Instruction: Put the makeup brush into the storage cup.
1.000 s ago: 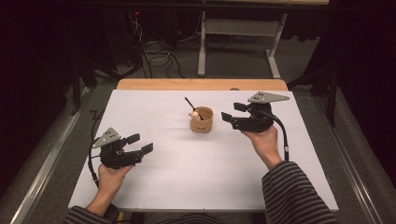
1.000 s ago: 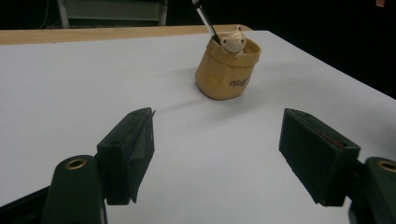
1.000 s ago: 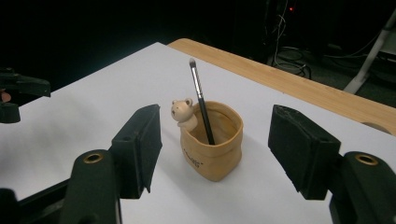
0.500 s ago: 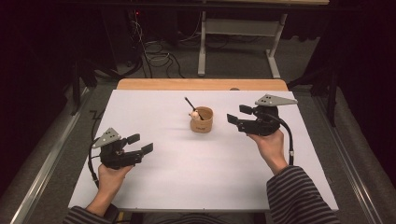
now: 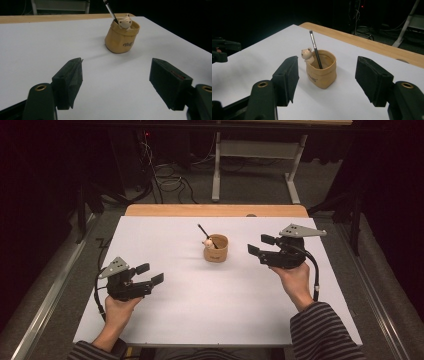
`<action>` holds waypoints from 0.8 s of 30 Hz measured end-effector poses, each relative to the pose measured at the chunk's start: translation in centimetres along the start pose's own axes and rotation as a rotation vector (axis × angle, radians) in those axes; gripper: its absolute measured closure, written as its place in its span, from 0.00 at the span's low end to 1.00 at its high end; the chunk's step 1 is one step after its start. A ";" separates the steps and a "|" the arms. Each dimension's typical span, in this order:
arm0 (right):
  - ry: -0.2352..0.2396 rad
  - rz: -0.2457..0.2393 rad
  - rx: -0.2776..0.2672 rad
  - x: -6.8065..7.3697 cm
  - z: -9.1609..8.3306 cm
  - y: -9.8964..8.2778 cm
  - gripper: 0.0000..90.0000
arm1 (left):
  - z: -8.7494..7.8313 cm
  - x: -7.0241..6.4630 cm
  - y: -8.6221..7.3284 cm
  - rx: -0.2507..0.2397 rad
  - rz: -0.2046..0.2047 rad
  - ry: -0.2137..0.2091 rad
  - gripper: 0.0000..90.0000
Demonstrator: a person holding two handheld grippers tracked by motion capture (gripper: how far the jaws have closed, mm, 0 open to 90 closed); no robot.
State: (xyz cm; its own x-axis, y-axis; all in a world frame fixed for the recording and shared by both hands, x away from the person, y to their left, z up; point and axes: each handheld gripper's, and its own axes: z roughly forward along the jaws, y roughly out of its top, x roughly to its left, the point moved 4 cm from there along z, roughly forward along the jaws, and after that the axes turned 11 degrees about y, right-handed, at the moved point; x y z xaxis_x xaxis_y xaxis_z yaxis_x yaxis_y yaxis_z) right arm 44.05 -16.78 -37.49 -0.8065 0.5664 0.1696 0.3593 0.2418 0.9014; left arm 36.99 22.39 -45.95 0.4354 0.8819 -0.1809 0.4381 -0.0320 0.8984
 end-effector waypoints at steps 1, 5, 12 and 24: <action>0.001 0.001 -0.004 0.0 -0.1 0.0 0.41 | 0.0 0.0 0.0 0.000 0.000 0.000 0.30; 0.000 0.002 -0.008 0.1 -0.5 -0.2 0.41 | 0.0 0.0 0.0 0.000 -0.001 0.001 0.30; -0.005 0.006 -0.012 0.1 -1.2 -0.6 0.41 | 0.0 0.0 0.0 0.001 -0.001 -0.001 0.30; -0.007 0.016 -0.023 0.2 -2.0 -1.4 0.41 | 0.0 0.0 0.0 0.002 0.000 -0.001 0.30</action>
State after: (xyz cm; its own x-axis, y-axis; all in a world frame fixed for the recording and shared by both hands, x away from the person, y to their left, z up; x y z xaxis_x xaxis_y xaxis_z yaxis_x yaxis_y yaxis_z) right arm 42.46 -18.56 -37.90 -0.7974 0.5755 0.1813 0.3610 0.2141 0.9077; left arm 36.98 22.36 -45.96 0.4363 0.8813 -0.1815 0.4395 -0.0327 0.8976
